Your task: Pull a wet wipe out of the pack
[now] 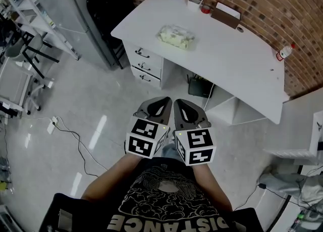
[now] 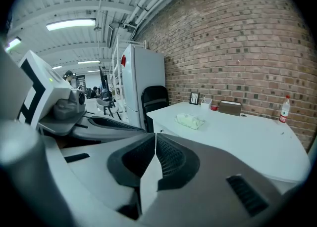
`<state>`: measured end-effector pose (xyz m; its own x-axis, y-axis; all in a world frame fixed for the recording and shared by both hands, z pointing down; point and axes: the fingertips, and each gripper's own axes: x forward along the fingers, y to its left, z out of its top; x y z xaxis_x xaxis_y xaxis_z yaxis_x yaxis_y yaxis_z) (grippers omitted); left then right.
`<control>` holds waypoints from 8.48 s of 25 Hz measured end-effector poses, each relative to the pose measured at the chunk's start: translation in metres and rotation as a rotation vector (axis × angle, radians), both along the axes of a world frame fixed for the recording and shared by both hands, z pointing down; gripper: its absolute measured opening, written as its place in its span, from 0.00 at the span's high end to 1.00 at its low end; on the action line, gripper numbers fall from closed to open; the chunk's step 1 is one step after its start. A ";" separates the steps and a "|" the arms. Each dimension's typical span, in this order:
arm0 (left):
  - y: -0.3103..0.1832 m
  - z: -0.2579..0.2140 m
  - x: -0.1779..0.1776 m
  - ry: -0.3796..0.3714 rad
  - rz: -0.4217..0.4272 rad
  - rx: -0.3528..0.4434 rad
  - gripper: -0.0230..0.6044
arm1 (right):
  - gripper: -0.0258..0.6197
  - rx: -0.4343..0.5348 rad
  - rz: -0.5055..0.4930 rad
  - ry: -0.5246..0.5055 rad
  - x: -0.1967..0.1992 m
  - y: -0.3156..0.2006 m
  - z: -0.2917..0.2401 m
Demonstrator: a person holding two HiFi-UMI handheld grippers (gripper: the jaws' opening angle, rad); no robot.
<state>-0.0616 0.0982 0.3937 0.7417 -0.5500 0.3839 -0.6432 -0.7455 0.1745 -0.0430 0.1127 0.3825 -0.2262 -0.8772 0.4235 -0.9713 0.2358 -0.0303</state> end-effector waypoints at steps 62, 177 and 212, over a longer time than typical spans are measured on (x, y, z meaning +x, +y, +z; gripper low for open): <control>-0.260 0.032 0.110 -0.049 -0.120 -0.038 0.91 | 0.93 -0.089 -0.198 0.005 0.111 -0.269 0.036; -0.339 0.047 0.101 -0.026 -0.159 -0.028 0.93 | 0.93 -0.112 -0.182 -0.054 0.125 -0.355 0.045; -0.295 0.016 0.103 0.010 -0.182 0.035 0.93 | 0.94 -0.010 -0.202 -0.074 0.118 -0.309 0.009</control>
<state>0.0412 -0.1971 0.4094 0.6327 -0.6884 0.3547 -0.7662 -0.6229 0.1577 0.0750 -0.1966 0.3918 -0.4278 -0.8066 0.4079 -0.8994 0.4248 -0.1032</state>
